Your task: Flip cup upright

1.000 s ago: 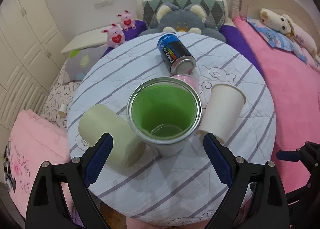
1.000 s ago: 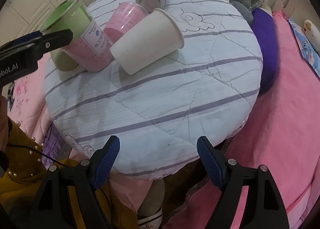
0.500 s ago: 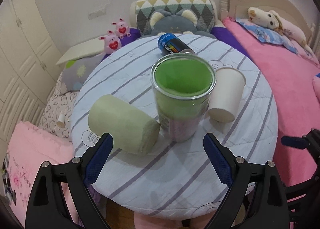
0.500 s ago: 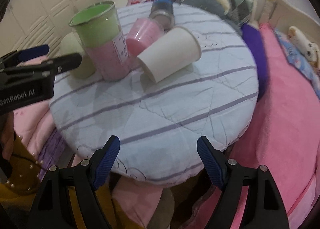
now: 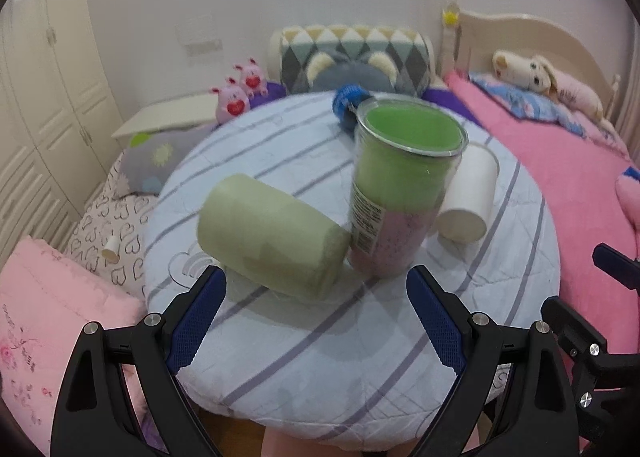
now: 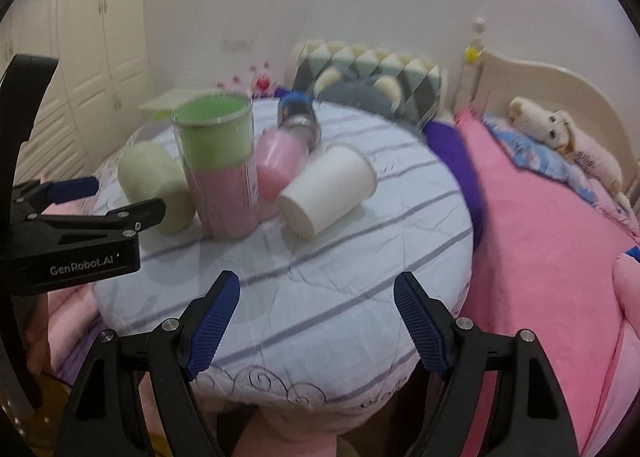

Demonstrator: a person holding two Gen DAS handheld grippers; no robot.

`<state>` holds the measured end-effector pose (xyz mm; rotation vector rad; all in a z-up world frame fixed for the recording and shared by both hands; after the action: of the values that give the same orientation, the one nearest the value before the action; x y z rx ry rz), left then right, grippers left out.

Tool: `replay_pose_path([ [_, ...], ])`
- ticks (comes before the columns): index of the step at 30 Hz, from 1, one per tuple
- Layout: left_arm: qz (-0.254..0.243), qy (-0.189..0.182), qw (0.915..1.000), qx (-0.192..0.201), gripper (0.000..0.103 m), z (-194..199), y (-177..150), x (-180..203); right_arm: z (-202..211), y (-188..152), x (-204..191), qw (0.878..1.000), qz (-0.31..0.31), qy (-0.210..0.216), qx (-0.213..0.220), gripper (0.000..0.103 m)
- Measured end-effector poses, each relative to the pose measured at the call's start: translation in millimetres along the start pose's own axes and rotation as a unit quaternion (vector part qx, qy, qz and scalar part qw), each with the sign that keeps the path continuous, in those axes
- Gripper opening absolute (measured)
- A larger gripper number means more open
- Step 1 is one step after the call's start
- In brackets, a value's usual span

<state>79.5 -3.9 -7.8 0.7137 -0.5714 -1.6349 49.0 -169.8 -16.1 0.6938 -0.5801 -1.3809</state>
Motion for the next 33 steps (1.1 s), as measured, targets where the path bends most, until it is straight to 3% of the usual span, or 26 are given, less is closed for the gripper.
replay_pose_path([
  [4, 0.008, 0.000, 0.9990, 0.045, 0.093, 12.0, -1.1, -7.3, 8.3, 2.8, -2.8, 0.998, -0.009, -0.014, 0.064, 0.081],
  [13, -0.002, 0.006, 0.9929, 0.119, 0.093, 30.2, -4.0, -5.6, 23.6, 4.1, 3.4, 0.986, -0.037, -0.025, 0.158, 0.081],
  [17, -0.015, 0.006, 0.9882, 0.152, 0.093, 37.2, -7.7, 3.7, 27.1, -1.6, 10.3, 0.981, -0.064, 0.011, 0.182, 0.081],
  [26, -0.011, 0.016, 0.9811, 0.192, 0.093, 41.1, -17.6, 14.7, 21.9, -24.2, 5.8, 0.973, -0.067, -0.013, 0.220, 0.081],
  [33, -0.001, 0.019, 0.9793, 0.202, 0.093, 38.6, -24.7, 15.0, 19.4, -31.9, -0.7, 0.969, -0.059, -0.020, 0.240, 0.081],
])
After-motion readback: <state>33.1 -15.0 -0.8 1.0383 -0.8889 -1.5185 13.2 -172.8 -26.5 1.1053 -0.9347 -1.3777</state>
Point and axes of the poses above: each gripper's, at about its wrist camera, not at the fingertips, and z roughly against the way its jaws point, x to its right, y to its top, the point moved 3 cm from there along -z, roughly the way its jaws point, and after that the axes turned 8 degrees about -z, right-handed, at the moved point
